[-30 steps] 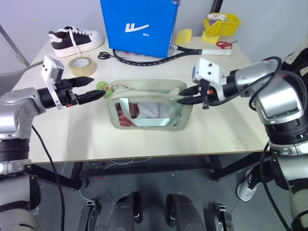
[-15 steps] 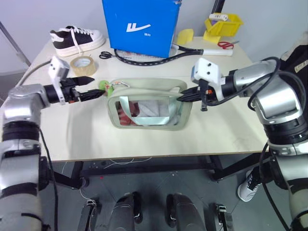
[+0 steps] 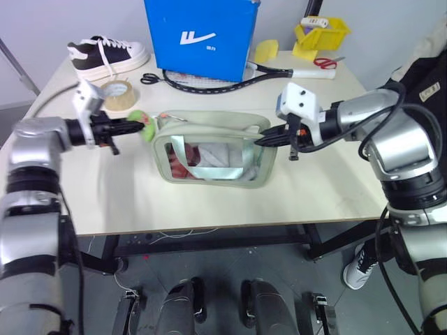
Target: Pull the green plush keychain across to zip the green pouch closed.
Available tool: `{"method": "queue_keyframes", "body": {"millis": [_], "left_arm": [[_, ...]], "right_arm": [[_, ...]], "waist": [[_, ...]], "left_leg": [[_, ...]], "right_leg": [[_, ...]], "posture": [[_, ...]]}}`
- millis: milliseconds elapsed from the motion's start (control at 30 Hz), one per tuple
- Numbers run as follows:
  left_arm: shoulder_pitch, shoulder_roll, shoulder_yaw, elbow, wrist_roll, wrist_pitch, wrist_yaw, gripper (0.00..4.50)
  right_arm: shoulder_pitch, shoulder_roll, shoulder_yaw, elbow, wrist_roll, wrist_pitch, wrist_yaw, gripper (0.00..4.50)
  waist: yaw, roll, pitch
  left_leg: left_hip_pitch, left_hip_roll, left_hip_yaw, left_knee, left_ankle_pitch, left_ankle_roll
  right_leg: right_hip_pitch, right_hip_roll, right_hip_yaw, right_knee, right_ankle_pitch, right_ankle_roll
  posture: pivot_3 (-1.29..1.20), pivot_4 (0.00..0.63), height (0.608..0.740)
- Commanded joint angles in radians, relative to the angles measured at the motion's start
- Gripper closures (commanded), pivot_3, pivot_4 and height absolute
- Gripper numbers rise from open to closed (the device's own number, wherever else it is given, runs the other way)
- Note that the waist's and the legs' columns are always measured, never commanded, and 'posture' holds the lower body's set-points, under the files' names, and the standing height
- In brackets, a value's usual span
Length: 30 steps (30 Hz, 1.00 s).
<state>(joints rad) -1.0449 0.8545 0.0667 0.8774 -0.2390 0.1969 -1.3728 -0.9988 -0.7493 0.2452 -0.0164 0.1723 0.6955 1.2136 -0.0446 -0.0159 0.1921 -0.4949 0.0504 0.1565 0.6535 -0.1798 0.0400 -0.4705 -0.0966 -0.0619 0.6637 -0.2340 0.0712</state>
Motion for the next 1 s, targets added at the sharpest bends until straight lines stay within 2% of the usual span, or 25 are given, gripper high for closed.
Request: {"method": "queue_keyframes", "body": {"millis": [33,233,333,533,567,867,1000], "left_arm": [[-0.048,-0.004,0.04,-0.132,-0.082,0.121,-0.046,4.47],[-0.093,-0.153,0.006,-0.268,-0.119,0.265,0.011,4.47],[-0.116,-0.216,-0.024,-0.262,-0.095,0.289,0.056,3.33],[-0.133,-0.233,-0.047,-0.263,-0.082,0.325,0.081,0.27],[-0.133,-0.224,-0.046,-0.26,-0.073,0.314,0.086,0.07],[-0.145,-0.124,-0.018,-0.23,-0.061,0.283,0.062,0.07],[-0.049,-0.075,0.008,-0.342,-0.129,0.308,-0.035,0.07]], "right_arm": [[-0.013,0.0,-0.018,-0.025,0.009,-0.003,-0.011,4.5],[-0.017,0.0,-0.012,-0.018,0.003,-0.007,-0.013,4.5],[-0.017,-0.002,-0.009,-0.018,0.0,-0.005,-0.016,4.5],[-0.004,-0.004,-0.012,-0.03,0.004,0.004,-0.024,4.5],[-0.002,-0.004,-0.013,-0.033,0.006,0.007,-0.026,4.5],[0.011,0.004,-0.008,-0.036,0.01,0.017,-0.043,4.5],[0.012,0.003,-0.006,-0.034,0.009,0.016,-0.045,4.5]], "waist": [[0.007,0.0,0.0],[0.029,0.0,0.0],[0.027,0.0,0.0],[0.024,0.0,0.0],[0.024,0.0,0.0],[0.025,0.0,0.0],[0.024,0.0,0.0]], "left_leg": [[0.0,0.0,0.0,0.0,0.0,0.0],[-0.001,-0.001,-0.003,0.01,-0.004,0.002],[-0.001,-0.001,-0.002,0.012,-0.003,0.004],[-0.001,0.0,-0.002,0.012,-0.002,0.004],[-0.001,0.0,-0.002,0.012,-0.002,0.004],[-0.001,0.0,-0.002,0.012,-0.003,0.004],[-0.001,0.0,-0.002,0.012,-0.003,0.003]], "right_leg": [[0.0,0.0,0.0,0.0,0.0,0.0],[0.006,0.0,-0.003,0.0,0.0,-0.001],[0.007,-0.001,-0.003,0.0,0.0,0.0],[0.006,0.001,-0.003,0.0,0.002,0.004],[0.006,0.001,-0.003,0.0,0.002,0.004],[0.006,0.0,-0.003,0.0,0.0,0.001],[0.006,0.0,-0.003,0.0,0.0,0.001]], "posture": [[0.0,0.15,0.716],[0.0,0.15,0.716],[0.0,0.15,0.716],[0.0,0.15,0.716],[0.0,0.15,0.716],[0.0,0.15,0.716],[0.0,0.15,0.716]]}}
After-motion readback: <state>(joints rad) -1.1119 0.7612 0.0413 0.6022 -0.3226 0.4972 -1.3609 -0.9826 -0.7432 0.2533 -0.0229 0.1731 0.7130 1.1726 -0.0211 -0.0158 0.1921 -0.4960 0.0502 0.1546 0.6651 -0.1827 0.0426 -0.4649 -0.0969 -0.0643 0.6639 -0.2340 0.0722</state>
